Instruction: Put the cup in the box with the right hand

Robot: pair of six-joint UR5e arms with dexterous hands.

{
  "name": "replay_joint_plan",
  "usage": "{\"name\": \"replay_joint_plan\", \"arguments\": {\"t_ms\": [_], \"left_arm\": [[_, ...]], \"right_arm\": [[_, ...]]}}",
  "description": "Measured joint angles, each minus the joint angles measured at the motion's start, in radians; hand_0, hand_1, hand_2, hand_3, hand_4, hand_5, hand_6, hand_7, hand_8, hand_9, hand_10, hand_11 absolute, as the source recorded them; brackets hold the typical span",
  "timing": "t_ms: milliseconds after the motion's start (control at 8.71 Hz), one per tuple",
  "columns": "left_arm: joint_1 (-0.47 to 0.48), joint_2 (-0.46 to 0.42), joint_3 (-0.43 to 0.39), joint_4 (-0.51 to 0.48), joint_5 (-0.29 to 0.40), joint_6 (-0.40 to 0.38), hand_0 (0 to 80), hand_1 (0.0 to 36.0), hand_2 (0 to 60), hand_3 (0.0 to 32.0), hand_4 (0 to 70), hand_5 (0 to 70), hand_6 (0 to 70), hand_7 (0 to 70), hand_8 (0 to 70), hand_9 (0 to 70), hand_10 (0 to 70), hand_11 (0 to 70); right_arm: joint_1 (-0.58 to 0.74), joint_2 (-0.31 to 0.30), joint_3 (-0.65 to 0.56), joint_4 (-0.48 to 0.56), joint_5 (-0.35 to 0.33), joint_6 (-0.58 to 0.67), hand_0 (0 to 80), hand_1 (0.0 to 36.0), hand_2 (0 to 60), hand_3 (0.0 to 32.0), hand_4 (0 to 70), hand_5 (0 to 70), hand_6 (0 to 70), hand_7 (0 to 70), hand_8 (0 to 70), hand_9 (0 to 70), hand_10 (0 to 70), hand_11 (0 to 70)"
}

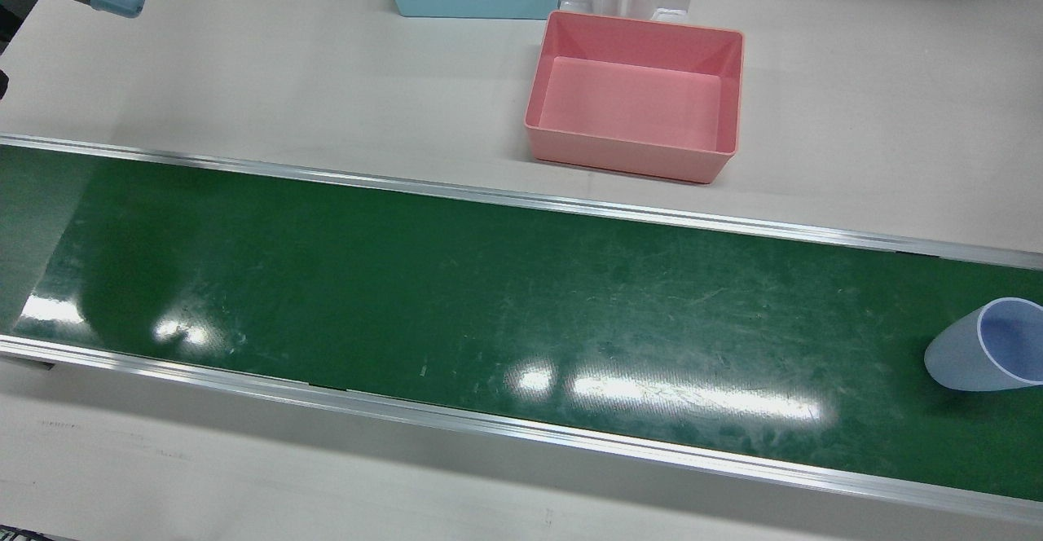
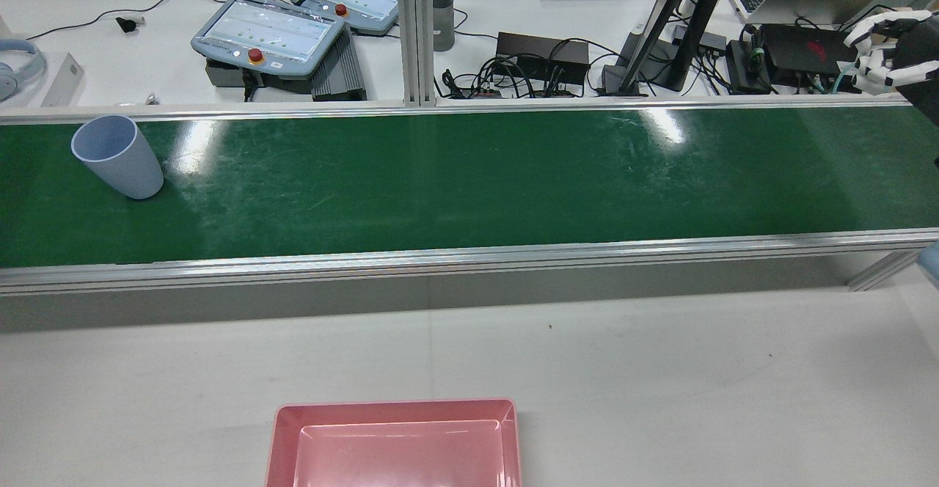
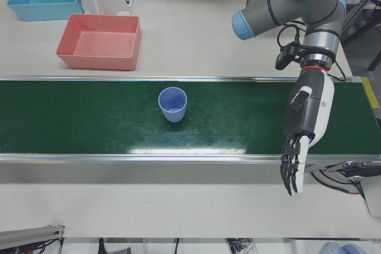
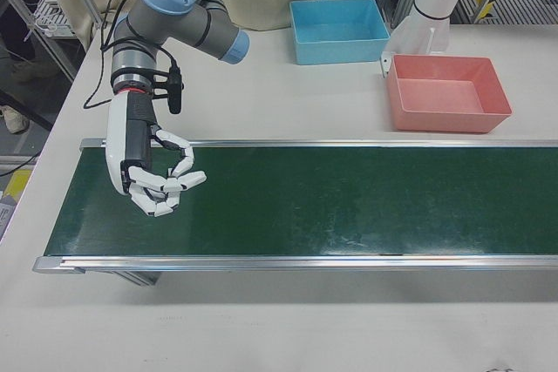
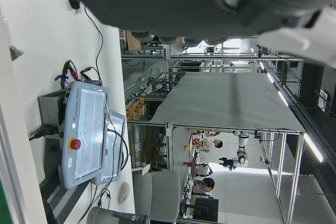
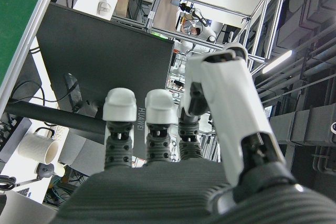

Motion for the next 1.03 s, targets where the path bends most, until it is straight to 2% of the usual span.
{"name": "replay_joint_plan", "arguments": {"t_ms": [115, 230, 345, 459, 804, 1034], "left_arm": [[0.000, 0.000, 0.000, 0.000, 0.000, 0.000, 0.0, 0.0, 0.0, 0.0, 0.0, 0.0, 0.0, 0.0, 0.0, 0.0, 0.0, 0.0], [0.000, 0.000, 0.000, -0.001, 0.000, 0.000, 0.0, 0.0, 0.0, 0.0, 0.0, 0.0, 0.0, 0.0, 0.0, 0.0, 0.0, 0.0], [0.001, 0.000, 0.000, -0.001, 0.000, 0.000, 0.0, 0.0, 0.0, 0.0, 0.0, 0.0, 0.0, 0.0, 0.0, 0.0, 0.0, 0.0], [0.000, 0.000, 0.001, -0.001, 0.000, 0.000, 0.0, 0.0, 0.0, 0.0, 0.0, 0.0, 0.0, 0.0, 0.0, 0.0, 0.0, 0.0], [0.000, 0.000, 0.001, -0.001, 0.000, 0.000, 0.0, 0.0, 0.0, 0.0, 0.0, 0.0, 0.0, 0.0, 0.0, 0.0, 0.0, 0.0], [0.000, 0.000, 0.001, -0.001, 0.000, 0.000, 0.0, 0.0, 0.0, 0.0, 0.0, 0.0, 0.0, 0.0, 0.0, 0.0, 0.0, 0.0]], "right_arm": [[0.000, 0.000, -0.001, 0.000, 0.000, 0.000, 80.0, 36.0, 60.0, 0.0, 39.3, 26.8, 36.4, 70.0, 67.0, 70.0, 61.8, 70.0], [-0.001, 0.001, -0.002, -0.001, 0.000, 0.000, 80.0, 36.0, 60.0, 0.0, 35.2, 26.6, 36.2, 70.0, 66.6, 70.0, 61.4, 70.0], [-0.001, 0.001, -0.002, -0.003, 0.000, 0.000, 80.0, 36.0, 60.0, 0.0, 37.3, 26.6, 36.1, 70.0, 66.4, 70.0, 61.4, 70.0], [-0.001, 0.001, -0.002, -0.004, 0.000, 0.000, 80.0, 36.0, 60.0, 0.0, 33.8, 26.6, 35.9, 70.0, 66.0, 70.0, 60.9, 70.0], [0.001, 0.001, 0.001, -0.005, 0.000, 0.002, 80.0, 36.0, 60.0, 0.0, 38.2, 26.6, 35.6, 70.0, 65.5, 70.0, 60.5, 70.0], [0.002, 0.001, 0.005, -0.006, 0.000, 0.002, 80.0, 36.0, 60.0, 0.0, 35.0, 26.5, 35.5, 70.0, 65.4, 70.0, 60.4, 70.0]]}}
